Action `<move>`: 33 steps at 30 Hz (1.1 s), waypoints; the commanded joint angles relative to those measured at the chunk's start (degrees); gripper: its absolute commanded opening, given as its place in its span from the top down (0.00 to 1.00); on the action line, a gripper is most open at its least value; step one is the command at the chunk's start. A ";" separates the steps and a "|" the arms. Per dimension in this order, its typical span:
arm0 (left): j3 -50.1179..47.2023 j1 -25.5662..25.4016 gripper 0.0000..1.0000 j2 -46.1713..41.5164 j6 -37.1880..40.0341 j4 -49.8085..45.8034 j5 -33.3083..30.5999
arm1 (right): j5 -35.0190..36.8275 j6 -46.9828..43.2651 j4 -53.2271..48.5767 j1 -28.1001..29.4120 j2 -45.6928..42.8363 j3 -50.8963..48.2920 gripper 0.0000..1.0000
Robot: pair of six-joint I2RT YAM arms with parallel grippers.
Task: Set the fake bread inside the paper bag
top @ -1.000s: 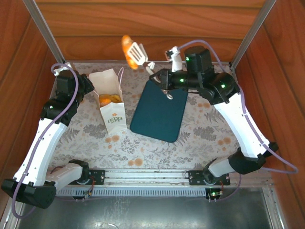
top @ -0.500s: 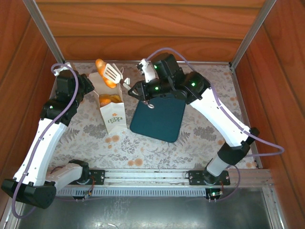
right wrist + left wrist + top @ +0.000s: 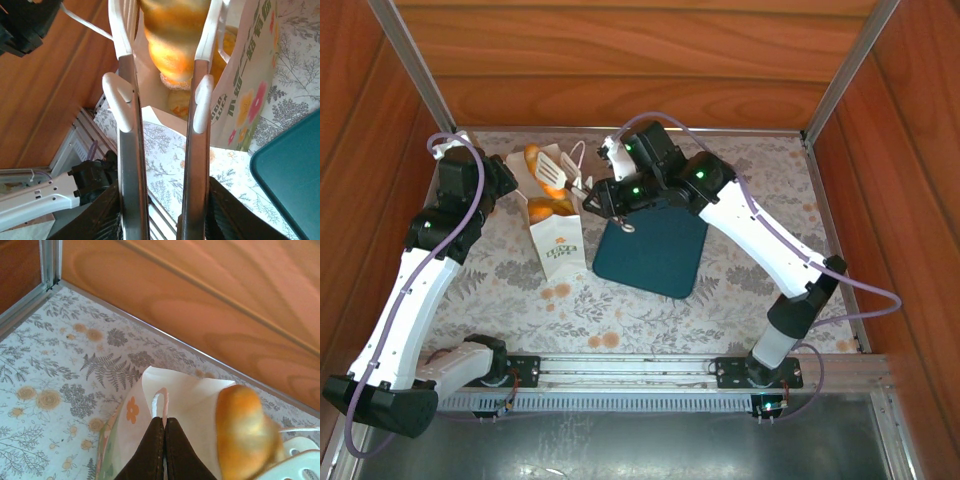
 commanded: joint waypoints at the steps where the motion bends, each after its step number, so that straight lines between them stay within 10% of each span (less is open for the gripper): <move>1: 0.45 0.44 1.00 -0.78 -0.40 0.44 -0.02 | -1.63 -0.37 2.94 0.50 -0.41 -0.07 0.55; 17: 2.22 0.46 1.00 0.06 0.15 0.44 0.59 | 2.81 1.01 4.29 -1.60 -8.74 0.95 0.82; 21: 3.20 0.38 0.71 0.47 0.32 0.44 1.39 | 5.69 1.29 5.15 -4.36 -13.27 -2.27 0.84; 27: 5.89 0.44 0.01 1.08 1.54 0.34 3.49 | 10.27 2.51 6.46 -12.56 -21.15 -13.03 0.88; 33: 10.32 1.29 0.00 1.77 1.73 0.22 5.84 | 18.38 2.70 8.20 -22.87 -29.21 -29.20 0.89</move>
